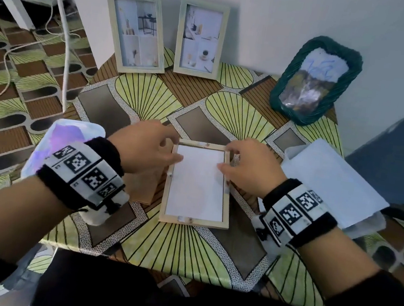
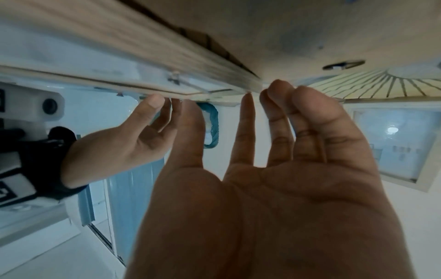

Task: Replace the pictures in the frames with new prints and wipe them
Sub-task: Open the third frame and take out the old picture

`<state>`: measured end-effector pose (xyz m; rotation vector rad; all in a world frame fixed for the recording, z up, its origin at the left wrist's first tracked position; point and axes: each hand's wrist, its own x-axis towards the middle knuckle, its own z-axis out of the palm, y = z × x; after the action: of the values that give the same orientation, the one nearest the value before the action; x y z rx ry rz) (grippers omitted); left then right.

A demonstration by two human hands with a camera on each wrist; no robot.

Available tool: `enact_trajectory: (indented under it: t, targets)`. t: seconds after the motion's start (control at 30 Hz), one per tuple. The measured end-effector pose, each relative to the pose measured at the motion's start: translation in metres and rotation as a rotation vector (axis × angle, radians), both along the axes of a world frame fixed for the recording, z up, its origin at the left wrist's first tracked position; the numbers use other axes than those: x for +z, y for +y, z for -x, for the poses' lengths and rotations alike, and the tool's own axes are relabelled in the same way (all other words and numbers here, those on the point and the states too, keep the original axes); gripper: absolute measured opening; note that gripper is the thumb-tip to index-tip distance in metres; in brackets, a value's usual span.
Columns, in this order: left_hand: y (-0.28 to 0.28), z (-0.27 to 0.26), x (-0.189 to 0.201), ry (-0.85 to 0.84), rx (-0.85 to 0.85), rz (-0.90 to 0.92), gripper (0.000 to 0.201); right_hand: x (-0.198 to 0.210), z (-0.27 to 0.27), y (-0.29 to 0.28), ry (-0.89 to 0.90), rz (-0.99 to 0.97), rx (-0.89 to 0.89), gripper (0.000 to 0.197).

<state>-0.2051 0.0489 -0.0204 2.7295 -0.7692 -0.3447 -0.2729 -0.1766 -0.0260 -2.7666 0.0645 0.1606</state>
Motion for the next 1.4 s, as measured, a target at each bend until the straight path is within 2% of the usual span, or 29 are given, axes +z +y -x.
enact_trajectory:
  t: [0.07, 0.13, 0.33, 0.47, 0.6, 0.8, 1.4]
  targets:
    - [-0.007, -0.003, -0.007, 0.016, 0.018, -0.093, 0.043, -0.002, -0.006, 0.001, 0.043, 0.030, 0.001, 0.032]
    - [-0.010, -0.004, -0.011, -0.005, 0.027, -0.108, 0.047, -0.005, -0.009, 0.002, 0.039, 0.035, 0.003, 0.031]
    - [-0.013, 0.000, -0.015, -0.070, 0.017, -0.108, 0.045, -0.013, -0.010, 0.004, -0.002, 0.092, 0.043, 0.033]
    - [-0.017, 0.005, -0.015, -0.108, 0.012, -0.127, 0.040, -0.015, -0.011, 0.009, -0.005, 0.171, 0.057, 0.025]
    - [-0.022, 0.008, -0.015, -0.156, -0.001, -0.223, 0.039, -0.017, -0.012, 0.017, -0.050, 0.255, 0.060, 0.025]
    - [-0.028, 0.002, -0.017, -0.139, 0.008, -0.295, 0.040, -0.016, -0.017, 0.019, -0.035, 0.249, 0.048, 0.021]
    - [-0.027, -0.001, -0.015, -0.079, 0.032, -0.227, 0.031, -0.019, -0.025, 0.010, 0.020, 0.146, 0.014, 0.024]
